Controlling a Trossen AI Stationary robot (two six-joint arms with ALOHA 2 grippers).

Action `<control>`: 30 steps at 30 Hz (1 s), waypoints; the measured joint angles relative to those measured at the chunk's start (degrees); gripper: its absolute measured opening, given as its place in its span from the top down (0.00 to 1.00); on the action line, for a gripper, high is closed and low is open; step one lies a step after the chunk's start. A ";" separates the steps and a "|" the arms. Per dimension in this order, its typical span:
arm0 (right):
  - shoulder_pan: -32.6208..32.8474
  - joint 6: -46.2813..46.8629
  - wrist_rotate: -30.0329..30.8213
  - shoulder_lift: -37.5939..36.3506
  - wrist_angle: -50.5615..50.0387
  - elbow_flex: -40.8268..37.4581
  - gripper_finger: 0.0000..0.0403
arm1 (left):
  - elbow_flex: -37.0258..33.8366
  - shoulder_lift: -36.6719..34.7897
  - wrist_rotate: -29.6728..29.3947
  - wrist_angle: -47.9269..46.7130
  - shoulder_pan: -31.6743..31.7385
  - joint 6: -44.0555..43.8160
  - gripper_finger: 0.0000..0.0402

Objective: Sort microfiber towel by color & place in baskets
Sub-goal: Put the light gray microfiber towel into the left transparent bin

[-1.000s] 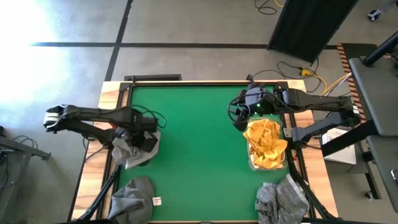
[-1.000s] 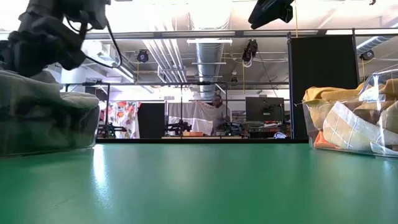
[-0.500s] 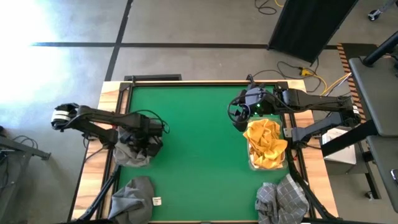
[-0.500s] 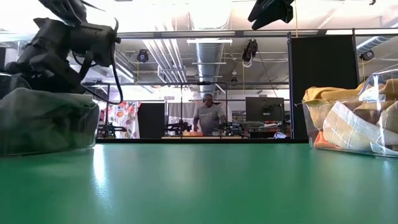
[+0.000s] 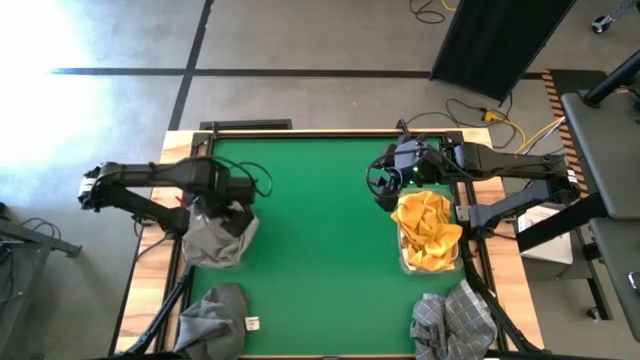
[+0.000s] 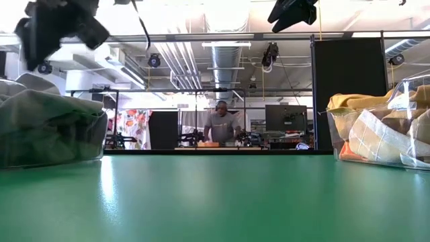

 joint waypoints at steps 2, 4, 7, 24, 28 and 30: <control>0.00 -0.05 0.00 0.00 0.04 0.00 0.50 | 2.74 -0.05 -4.43 -3.35 1.21 -0.14 0.48; 0.00 -0.42 0.01 0.00 0.10 -0.01 0.50 | 3.81 -0.09 -8.04 -4.71 2.76 -0.28 0.48; 0.00 -0.42 0.00 0.00 0.09 -0.01 0.50 | 2.82 -0.29 -15.85 -4.35 5.03 -2.47 0.48; 0.37 6.10 -1.51 0.00 -4.38 -0.07 0.49 | -20.84 1.45 6.25 19.88 3.19 -4.00 0.50; 0.37 5.98 -1.49 0.00 -4.28 -0.07 0.49 | -24.67 3.46 3.06 20.67 3.10 -6.47 0.52; 0.37 5.49 -1.49 0.00 -4.26 -0.07 0.49 | -26.20 4.33 0.75 21.06 3.13 -7.63 0.53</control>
